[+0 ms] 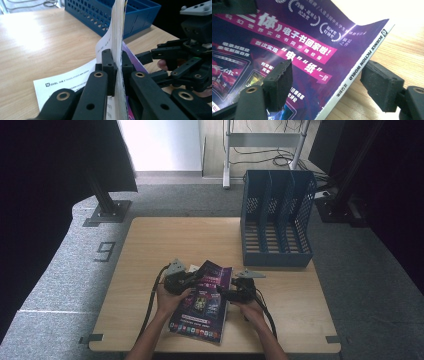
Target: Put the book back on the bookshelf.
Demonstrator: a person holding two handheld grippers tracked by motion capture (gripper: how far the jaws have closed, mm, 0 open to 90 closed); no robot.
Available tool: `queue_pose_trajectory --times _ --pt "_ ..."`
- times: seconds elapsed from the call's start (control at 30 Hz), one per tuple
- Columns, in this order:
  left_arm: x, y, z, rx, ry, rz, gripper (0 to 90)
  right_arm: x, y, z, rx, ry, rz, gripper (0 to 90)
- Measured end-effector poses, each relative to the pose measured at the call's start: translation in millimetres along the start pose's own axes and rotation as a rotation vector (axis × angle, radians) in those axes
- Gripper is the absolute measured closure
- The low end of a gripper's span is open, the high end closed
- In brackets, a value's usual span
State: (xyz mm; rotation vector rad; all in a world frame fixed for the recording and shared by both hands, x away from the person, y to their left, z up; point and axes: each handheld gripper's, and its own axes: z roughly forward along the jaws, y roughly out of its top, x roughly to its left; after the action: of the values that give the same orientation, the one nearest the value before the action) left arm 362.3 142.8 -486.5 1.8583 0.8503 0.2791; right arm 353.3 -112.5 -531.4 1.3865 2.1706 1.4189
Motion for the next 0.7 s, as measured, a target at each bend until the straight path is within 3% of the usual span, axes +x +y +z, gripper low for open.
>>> queue_pose_trajectory --times 0.37,0.53,0.7 --pt "21.3 -18.1 16.8 0.083 0.033 -0.091 86.8 0.4 -2.9 9.4 0.040 -0.020 -0.011 29.6" --pt "23.2 -20.1 20.1 0.112 0.070 -0.081 86.7 -1.0 -3.5 13.2 0.051 -0.045 -0.012 30.6" --pt "25.6 -21.0 21.7 0.122 0.077 -0.094 86.7 -1.1 -2.9 17.4 0.060 -0.053 -0.012 30.9"
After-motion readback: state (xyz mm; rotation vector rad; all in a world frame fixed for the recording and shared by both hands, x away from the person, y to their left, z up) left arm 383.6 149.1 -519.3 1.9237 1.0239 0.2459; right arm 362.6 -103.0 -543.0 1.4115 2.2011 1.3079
